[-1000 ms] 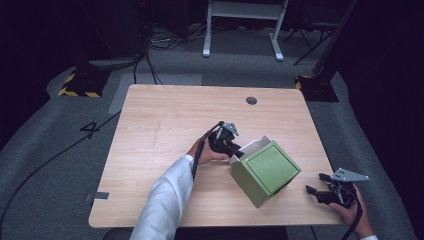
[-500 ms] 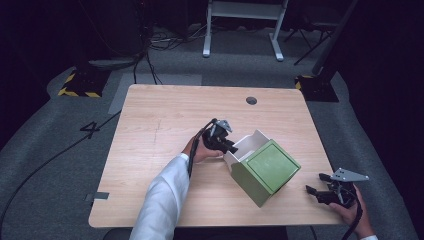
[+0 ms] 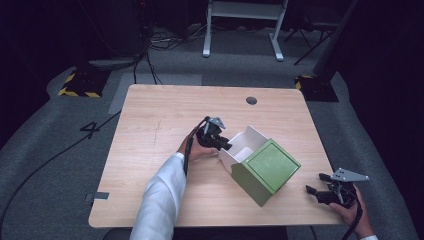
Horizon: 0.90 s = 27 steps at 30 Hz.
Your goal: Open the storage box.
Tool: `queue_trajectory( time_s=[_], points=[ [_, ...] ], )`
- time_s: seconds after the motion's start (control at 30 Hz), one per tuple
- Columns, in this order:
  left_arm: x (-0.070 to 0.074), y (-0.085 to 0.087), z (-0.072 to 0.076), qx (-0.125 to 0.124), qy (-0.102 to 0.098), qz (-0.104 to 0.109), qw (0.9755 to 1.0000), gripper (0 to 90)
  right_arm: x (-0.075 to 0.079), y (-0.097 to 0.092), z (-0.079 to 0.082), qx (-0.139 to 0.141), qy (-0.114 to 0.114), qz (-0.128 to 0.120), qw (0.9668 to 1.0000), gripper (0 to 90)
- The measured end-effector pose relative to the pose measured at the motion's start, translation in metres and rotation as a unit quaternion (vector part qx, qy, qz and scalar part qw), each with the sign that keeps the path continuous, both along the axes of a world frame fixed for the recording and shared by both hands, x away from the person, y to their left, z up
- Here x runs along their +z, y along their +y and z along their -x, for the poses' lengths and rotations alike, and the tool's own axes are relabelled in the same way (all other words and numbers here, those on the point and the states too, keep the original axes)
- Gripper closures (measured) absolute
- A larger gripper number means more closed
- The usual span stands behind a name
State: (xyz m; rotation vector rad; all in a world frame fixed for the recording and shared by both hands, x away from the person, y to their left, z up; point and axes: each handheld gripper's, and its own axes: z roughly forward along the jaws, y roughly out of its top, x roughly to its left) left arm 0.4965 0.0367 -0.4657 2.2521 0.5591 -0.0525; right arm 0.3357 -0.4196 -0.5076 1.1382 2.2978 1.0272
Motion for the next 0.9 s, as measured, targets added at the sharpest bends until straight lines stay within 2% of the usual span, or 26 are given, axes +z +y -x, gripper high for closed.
queue_trajectory(
  time_s=[0.33,0.67,0.77,0.9],
  points=[
    [-0.002,0.008,-0.005,0.012,0.0,0.009,0.9999,65.3,0.0,0.0,0.0,0.0,0.0,0.0,1.0,19.0],
    [0.0,0.014,-0.007,0.025,-0.002,0.002,0.9997,63.7,0.0,0.0,0.0,0.0,0.0,0.0,1.0,19.0],
    [0.001,0.017,-0.007,0.029,-0.009,0.018,0.9994,62.5,0.0,0.0,0.0,0.0,0.0,0.0,1.0,19.0],
    [0.007,0.019,-0.005,0.036,-0.025,0.022,0.9988,61.8,0.0,0.0,0.0,0.0,0.0,0.0,1.0,19.0]
  ],
)
